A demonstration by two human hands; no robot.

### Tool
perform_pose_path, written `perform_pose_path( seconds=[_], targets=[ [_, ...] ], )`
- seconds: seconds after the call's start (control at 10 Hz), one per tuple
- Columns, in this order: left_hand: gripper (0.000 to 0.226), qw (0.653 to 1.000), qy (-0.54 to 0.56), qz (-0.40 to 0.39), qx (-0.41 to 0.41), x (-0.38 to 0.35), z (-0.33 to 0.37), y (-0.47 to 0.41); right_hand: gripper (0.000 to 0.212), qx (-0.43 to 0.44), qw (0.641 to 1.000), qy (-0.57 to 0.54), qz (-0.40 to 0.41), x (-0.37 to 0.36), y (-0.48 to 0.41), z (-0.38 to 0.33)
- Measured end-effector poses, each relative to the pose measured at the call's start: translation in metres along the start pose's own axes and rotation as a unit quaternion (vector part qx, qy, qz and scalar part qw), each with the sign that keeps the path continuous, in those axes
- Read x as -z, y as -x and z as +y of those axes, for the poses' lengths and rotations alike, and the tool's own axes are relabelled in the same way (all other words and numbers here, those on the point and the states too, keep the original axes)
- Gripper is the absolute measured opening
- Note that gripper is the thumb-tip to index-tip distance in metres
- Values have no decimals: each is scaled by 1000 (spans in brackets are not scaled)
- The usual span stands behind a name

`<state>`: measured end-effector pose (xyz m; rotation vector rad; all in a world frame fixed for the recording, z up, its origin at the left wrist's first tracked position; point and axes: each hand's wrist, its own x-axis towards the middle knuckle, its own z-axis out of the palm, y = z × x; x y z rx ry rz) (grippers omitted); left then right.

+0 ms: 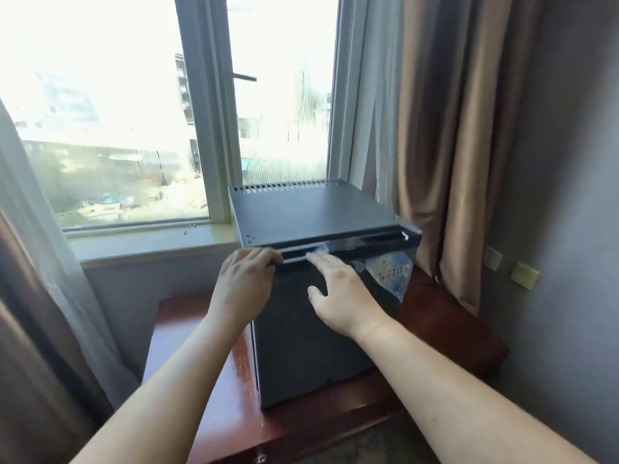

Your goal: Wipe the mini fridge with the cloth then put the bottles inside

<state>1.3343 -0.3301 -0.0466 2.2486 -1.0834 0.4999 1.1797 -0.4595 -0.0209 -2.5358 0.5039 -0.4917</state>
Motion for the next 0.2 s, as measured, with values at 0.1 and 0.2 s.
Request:
perform_pose_path(
  seconds=[0.1, 0.2],
  targets=[
    [18, 1000, 21, 15, -5, 1, -3, 1, 54, -21, 1000, 2, 4, 1, -15, 2],
    [12, 991, 128, -16, 31, 17, 12, -33, 34, -78, 992, -80, 59, 22, -47, 1]
  ],
)
